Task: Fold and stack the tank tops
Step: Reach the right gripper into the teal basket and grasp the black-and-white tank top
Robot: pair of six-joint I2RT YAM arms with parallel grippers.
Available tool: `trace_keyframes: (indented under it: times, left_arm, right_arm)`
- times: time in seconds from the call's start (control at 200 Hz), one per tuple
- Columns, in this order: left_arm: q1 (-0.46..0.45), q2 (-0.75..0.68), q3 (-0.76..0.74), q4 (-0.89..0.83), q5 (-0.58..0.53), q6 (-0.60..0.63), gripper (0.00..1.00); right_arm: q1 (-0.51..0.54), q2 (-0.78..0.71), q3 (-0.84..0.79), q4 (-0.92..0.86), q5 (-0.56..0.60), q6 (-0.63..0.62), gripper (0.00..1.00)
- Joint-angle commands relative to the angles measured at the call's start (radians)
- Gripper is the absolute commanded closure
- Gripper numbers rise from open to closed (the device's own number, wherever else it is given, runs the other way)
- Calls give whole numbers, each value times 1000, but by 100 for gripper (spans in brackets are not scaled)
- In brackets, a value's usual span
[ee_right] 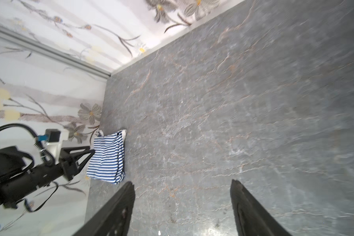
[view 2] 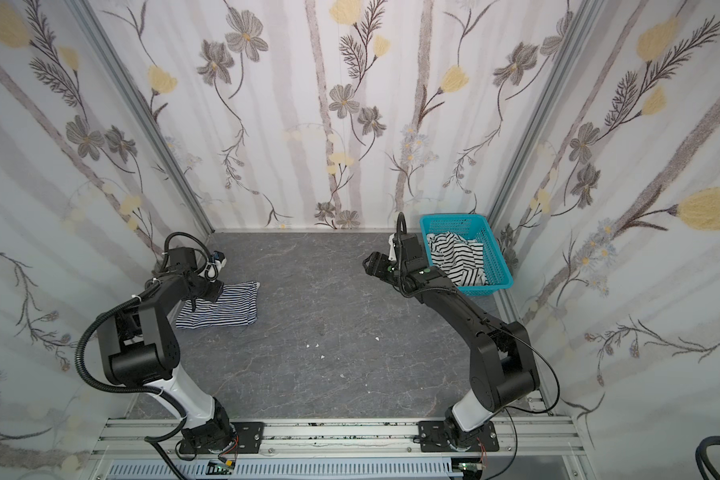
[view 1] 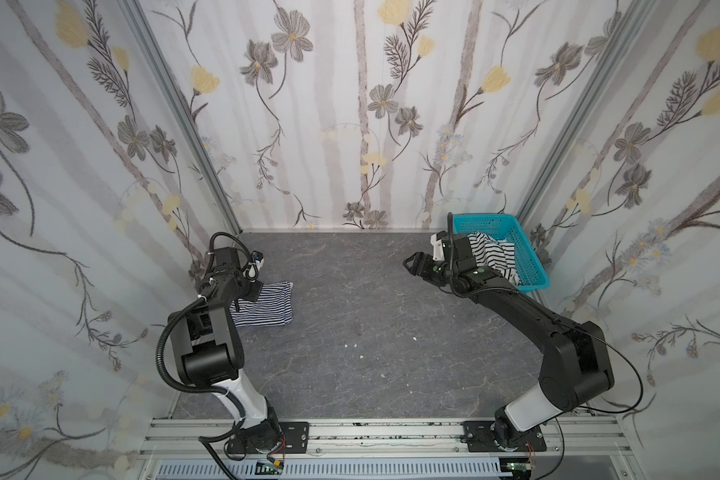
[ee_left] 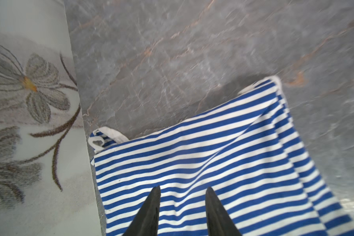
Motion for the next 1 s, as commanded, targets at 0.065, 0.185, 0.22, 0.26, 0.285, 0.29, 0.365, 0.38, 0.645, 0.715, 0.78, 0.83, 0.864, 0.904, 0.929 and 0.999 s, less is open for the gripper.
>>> trace_keyframes:
  times: [0.065,0.185,0.22,0.26,0.285,0.29,0.365,0.38,0.645,0.715,0.78,0.83,0.864,0.904,0.929,0.999]
  left_arm:
    - [-60,-68,17,-30,65,-113,60]
    - [-119,-118,6,-60,127,-157,59]
    - [-139,-132,-4,-64,140,-167,58]
    - [-169,-145,-18,-66,153,-175,58]
    - [-190,-153,-29,-67,158,-180,58]
    - [-194,-154,-31,-67,159,-181,58]
    - [-257,-166,-58,-68,172,-196,58]
    - [-271,-166,-61,-68,172,-199,57]
    - [-452,-137,-101,-65,222,-237,57]
    - [-482,-125,-100,-65,237,-246,57]
    - [-504,-114,-98,-63,256,-259,57]
    - [-520,-109,-97,-62,265,-264,57]
    - [-531,-105,-98,-59,266,-268,57]
    - [-541,-101,-100,-57,268,-274,57]
    - [-546,-101,-101,-54,271,-276,57]
    - [-559,-97,-105,-46,272,-287,57]
  right_arm:
    - [-128,34,144,-178,145,-119,19]
    - [-229,102,253,-263,225,-151,19]
    - [-260,126,278,-274,232,-157,19]
    - [-293,156,313,-292,249,-160,19]
    - [-313,175,335,-305,254,-162,19]
    - [-317,179,339,-307,255,-164,19]
    - [-372,236,405,-332,261,-172,19]
    - [-380,248,420,-338,261,-176,19]
    - [-516,443,616,-426,272,-214,17]
    - [-540,505,681,-462,292,-226,17]
    - [-559,561,736,-485,292,-232,17]
    - [-570,600,776,-506,290,-236,17]
    - [-575,623,795,-509,300,-240,17]
    - [-578,648,815,-514,300,-246,17]
    - [-580,664,828,-515,296,-252,16]
    - [-580,719,867,-527,292,-259,16]
